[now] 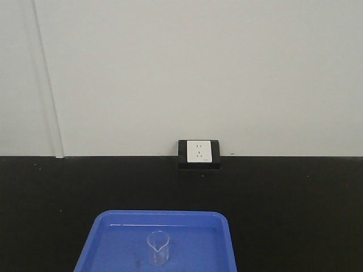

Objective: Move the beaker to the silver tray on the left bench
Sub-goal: 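Move the right gripper toward the glass beaker in the blue tray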

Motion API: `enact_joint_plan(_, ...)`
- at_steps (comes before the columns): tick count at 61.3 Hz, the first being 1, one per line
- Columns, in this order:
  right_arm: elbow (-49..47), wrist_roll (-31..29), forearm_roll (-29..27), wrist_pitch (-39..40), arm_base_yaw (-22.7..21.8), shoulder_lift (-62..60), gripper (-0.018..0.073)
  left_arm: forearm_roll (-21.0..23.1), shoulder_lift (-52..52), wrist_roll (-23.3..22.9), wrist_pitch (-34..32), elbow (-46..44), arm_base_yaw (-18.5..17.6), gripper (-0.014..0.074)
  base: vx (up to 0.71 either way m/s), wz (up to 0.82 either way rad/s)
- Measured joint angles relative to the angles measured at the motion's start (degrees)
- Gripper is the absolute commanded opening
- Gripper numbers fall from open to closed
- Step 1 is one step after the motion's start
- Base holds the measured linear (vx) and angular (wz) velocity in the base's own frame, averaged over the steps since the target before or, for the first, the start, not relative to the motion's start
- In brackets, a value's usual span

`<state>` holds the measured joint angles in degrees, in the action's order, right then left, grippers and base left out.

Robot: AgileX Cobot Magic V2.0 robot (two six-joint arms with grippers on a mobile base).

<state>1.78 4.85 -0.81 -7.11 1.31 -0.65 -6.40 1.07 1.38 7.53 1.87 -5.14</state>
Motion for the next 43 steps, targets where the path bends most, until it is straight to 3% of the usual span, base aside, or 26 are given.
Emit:
enact_joint_plan(18,0.0,0.0,-0.1,1.3,0.0,0.0,-0.0011,0.0,0.0,0.0,0.0,0.0,0.0,0.0001,0.0,0.0)
enact_joint_plan(27,-1.0,0.4,-0.2,10.5,0.0,0.0,-0.0011,0.0,0.0,0.0,0.0,0.0,0.0,0.0001,0.0,0.0)
enact_joint_plan(35,-8.7,-0.3,-0.2,15.2,0.0,3.0,-0.0011,0.0,0.0,0.0,0.0,0.0,0.0,0.0001,0.0,0.0)
enact_joint_plan(43,-19.1,-0.7,-0.2,17.9,0.0,14.9,-0.0011,0.0,0.0,0.0,0.0,0.0,0.0,0.0001,0.0,0.0)
